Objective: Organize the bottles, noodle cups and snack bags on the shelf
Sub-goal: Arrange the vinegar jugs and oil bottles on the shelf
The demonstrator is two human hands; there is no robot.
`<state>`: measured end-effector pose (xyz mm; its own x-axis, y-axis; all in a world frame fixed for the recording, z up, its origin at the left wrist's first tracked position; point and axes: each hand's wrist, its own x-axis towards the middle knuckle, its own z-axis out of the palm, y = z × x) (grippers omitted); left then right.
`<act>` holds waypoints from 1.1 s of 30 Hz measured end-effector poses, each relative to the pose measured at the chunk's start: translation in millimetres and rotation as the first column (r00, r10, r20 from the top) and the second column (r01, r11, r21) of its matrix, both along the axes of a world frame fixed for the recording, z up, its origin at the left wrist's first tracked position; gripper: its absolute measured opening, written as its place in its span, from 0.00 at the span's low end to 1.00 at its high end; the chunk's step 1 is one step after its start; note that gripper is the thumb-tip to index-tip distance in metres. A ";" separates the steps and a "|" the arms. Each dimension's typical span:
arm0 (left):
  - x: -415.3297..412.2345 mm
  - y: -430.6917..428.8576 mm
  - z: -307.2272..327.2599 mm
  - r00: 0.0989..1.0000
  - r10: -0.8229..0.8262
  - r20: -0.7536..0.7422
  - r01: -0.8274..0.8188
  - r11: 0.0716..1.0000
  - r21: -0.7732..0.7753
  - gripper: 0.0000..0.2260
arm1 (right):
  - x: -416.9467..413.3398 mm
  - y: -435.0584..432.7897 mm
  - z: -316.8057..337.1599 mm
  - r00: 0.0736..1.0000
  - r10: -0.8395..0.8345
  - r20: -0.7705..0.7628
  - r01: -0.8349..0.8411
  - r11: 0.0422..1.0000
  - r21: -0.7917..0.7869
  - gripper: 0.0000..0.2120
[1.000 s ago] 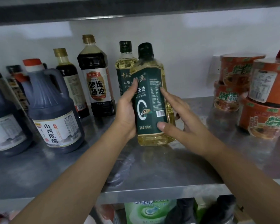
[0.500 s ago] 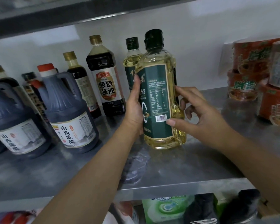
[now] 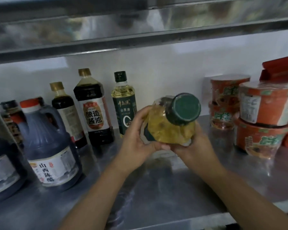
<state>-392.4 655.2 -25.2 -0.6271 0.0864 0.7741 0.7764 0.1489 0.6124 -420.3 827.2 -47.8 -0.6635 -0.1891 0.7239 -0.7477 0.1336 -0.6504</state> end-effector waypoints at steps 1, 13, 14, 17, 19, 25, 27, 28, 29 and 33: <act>-1.1 -0.7 -0.5 0.999 0.016 -0.030 -0.017 1.000 -0.014 0.34 | -0.6 0.3 0.7 0.999 -0.006 -0.044 0.005 1.000 -0.012 0.32; 4.1 17.4 -9.1 0.992 0.115 -0.054 -0.113 0.992 0.053 0.39 | 4.1 -16.6 -9.3 0.991 -0.070 0.114 0.066 0.997 0.038 0.41; 5.1 24.7 -11.0 0.986 0.158 -0.043 -0.155 0.985 0.080 0.39 | 6.5 -19.9 -9.2 0.985 -0.078 0.153 0.077 0.997 0.010 0.45; 6.0 36.9 -13.0 0.978 0.210 0.010 -0.209 0.964 0.164 0.36 | 11.7 -24.0 -7.0 0.977 -0.103 0.186 0.117 0.991 -0.070 0.48; 7.0 33.5 -7.8 0.981 0.189 0.041 -0.193 0.970 0.147 0.33 | 12.9 -19.9 -2.2 0.973 -0.047 0.226 0.085 0.984 -0.159 0.46; 2.7 16.4 1.7 0.967 0.229 -0.109 -0.182 0.926 0.331 0.13 | -3.4 5.6 8.3 0.807 0.485 0.336 -0.171 0.738 -0.653 0.40; -3.4 10.0 2.2 0.981 0.191 -0.021 -0.156 0.856 0.492 0.12 | -2.0 12.4 11.5 0.646 0.679 0.347 -0.225 0.605 -0.764 0.45; -5.7 7.3 2.3 0.986 0.167 0.010 -0.147 0.834 0.532 0.13 | -0.1 14.8 13.1 0.589 0.733 0.342 -0.254 0.569 -0.782 0.43; -7.5 5.4 1.9 0.987 0.157 0.028 -0.146 0.825 0.546 0.13 | 1.8 16.9 14.9 0.545 0.773 0.326 -0.297 0.541 -0.787 0.40; -11.7 5.4 -1.9 0.985 0.162 0.061 -0.170 0.831 0.530 0.12 | 1.6 19.6 16.5 0.488 0.824 0.289 -0.378 0.498 -0.781 0.31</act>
